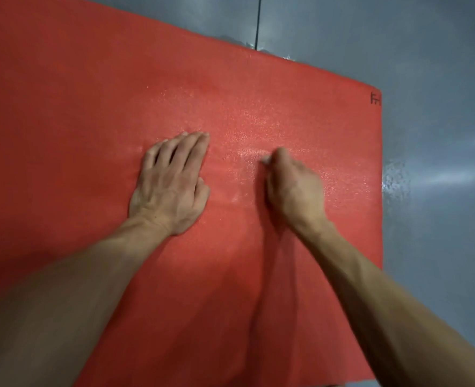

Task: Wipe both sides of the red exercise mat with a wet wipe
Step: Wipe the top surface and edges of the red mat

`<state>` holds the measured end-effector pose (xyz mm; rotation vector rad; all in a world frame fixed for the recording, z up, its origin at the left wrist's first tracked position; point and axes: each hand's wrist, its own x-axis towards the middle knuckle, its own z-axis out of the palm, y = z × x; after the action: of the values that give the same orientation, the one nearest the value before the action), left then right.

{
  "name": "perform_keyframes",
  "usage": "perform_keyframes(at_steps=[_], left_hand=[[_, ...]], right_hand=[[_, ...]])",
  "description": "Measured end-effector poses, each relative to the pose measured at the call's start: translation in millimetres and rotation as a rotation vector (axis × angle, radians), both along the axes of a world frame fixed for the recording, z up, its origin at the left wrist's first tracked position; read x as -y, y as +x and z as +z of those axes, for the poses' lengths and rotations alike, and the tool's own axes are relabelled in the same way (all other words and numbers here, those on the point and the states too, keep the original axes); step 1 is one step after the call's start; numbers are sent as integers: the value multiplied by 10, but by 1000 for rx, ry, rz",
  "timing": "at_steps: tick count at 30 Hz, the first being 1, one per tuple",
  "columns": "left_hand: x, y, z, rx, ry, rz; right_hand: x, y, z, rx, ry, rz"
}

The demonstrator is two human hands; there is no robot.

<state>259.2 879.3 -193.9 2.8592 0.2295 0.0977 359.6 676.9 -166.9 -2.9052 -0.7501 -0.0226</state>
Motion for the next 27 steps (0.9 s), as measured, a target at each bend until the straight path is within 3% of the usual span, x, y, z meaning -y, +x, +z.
perform_keyframes(at_steps=[3,5,9,11,13,16,19,21,24,25,27], left_hand=[[-3,-2,-15,2,10,-5],[-3,6,-11,0,12,-10],[-3,-4,-9,21,18,-6],[1,2,-10,17,15,-13],[2,0,-8,13,14,-7],[15,0,-6,9,11,-9],[17,10,-6,13,25,-11],[19,1,0,18,27,-6],[19,-7,-4,38,26,-11],[19,-9,-7,39,17,-14],[26,-15,-12,41,4,-12]], right_hand=[[448,163,87,10,49,-333],[161,29,36,-36,95,-378],[-679,-555,-50,-118,142,131],[-504,-502,-56,-51,91,240],[-39,-254,-15,-3,19,115],[693,83,107,-2,-28,-250],[578,47,56,-11,40,-440],[94,-166,-47,-62,99,-376],[-533,-604,-124,-106,156,52],[-516,-658,-122,-81,144,164],[-182,-535,-100,-45,121,187]])
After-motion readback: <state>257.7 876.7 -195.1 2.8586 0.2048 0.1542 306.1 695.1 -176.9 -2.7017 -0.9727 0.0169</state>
